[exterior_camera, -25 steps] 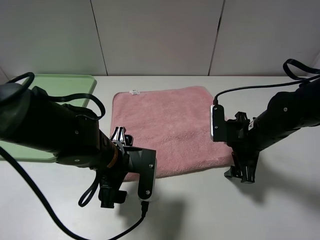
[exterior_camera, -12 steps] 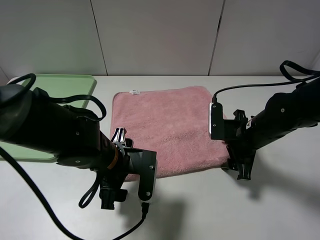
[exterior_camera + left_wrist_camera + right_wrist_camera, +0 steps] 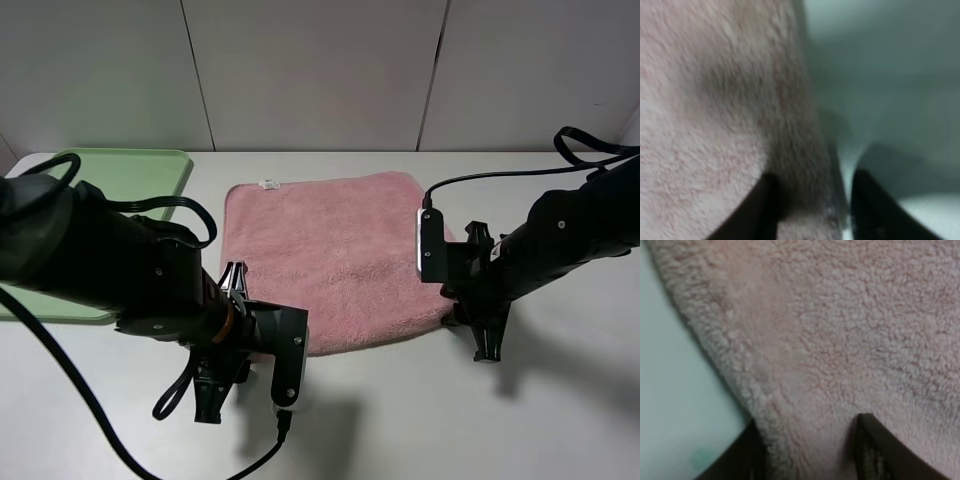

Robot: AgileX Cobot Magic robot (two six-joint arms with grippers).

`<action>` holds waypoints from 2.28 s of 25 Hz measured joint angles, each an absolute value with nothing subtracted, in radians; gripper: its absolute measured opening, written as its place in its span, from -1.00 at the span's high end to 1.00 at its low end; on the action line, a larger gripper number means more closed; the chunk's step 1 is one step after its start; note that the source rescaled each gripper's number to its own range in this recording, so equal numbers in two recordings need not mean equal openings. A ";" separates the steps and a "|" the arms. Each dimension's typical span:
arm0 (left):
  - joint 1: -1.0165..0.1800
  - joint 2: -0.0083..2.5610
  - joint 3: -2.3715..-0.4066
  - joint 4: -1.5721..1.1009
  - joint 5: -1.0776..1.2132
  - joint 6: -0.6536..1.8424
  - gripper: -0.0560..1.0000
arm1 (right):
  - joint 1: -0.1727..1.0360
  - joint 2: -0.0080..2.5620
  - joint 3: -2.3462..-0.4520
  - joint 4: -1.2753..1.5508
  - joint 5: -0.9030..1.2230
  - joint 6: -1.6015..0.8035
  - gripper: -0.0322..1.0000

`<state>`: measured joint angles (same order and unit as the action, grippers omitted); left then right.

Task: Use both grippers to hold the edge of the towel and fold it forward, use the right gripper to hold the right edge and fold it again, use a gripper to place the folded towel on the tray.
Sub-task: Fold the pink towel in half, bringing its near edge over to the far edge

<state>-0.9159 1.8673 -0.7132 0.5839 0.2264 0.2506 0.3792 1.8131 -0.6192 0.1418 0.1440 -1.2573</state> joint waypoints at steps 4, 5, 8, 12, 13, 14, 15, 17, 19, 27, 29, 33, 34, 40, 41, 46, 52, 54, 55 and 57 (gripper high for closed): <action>-0.916 1.872 -0.712 0.585 0.238 0.251 0.65 | 0.379 1.816 -0.619 0.138 0.140 -1.257 0.34; -0.916 1.873 -0.712 0.585 0.239 0.251 0.73 | 0.379 1.817 -0.619 0.138 0.140 -1.258 0.46; -0.916 1.875 -0.712 0.588 0.245 0.251 0.86 | 0.379 1.820 -0.618 0.137 0.141 -1.259 0.78; -0.916 1.875 -0.712 0.589 0.246 0.251 0.88 | 0.379 1.820 -0.618 0.133 0.141 -1.261 0.94; -0.916 1.875 -0.712 0.589 0.246 0.251 0.88 | 0.379 1.820 -0.618 0.130 0.141 -1.261 0.94; -0.916 1.875 -0.712 0.589 0.246 0.251 0.88 | 0.379 1.820 -0.618 0.130 0.141 -1.261 0.94; -0.916 1.875 -0.712 0.589 0.247 0.251 0.88 | 0.379 1.820 -0.618 0.129 0.141 -1.261 0.94; -0.916 1.875 -0.712 0.589 0.250 0.251 0.89 | 0.379 1.815 -0.617 0.126 0.142 -1.261 0.94; -0.916 1.875 -0.712 0.589 0.254 0.251 0.89 | 0.379 1.810 -0.617 0.126 0.143 -1.261 0.94; -0.916 1.875 -0.713 0.592 0.278 0.251 0.89 | 0.379 1.792 -0.614 0.125 0.194 -1.261 0.94; -0.916 1.875 -0.713 0.593 0.282 0.251 0.89 | 0.379 1.780 -0.613 0.125 0.203 -1.261 0.94; -0.918 1.875 -0.713 0.596 0.287 0.251 0.89 | 0.379 1.737 -0.613 0.125 0.225 -1.261 0.94; -0.918 1.875 -0.715 0.596 0.294 0.251 0.89 | 0.379 1.726 -0.613 0.126 0.229 -1.261 0.94; -0.918 1.877 -0.778 0.583 0.406 0.251 0.89 | 0.379 1.690 -0.611 0.129 0.253 -1.261 0.94; -0.918 1.877 -0.788 0.583 0.423 0.249 0.89 | 0.379 1.683 -0.610 0.130 0.253 -1.261 0.94; -0.918 1.878 -0.833 0.580 0.501 0.248 0.89 | 0.379 1.657 -0.610 0.130 0.259 -1.261 0.94; -0.918 1.813 -0.847 0.577 0.541 0.248 0.89 | 0.379 1.655 -0.610 0.133 0.273 -1.261 0.94; -0.918 1.780 -0.847 0.577 0.550 0.248 0.89 | 0.379 1.654 -0.610 0.131 0.274 -1.261 0.94; -0.918 1.762 -0.847 0.577 0.555 0.248 0.89 | 0.379 1.652 -0.610 0.131 0.274 -1.261 0.94; -0.918 1.729 -0.847 0.577 0.565 0.248 0.89 | 0.379 1.640 -0.610 0.131 0.278 -1.260 0.94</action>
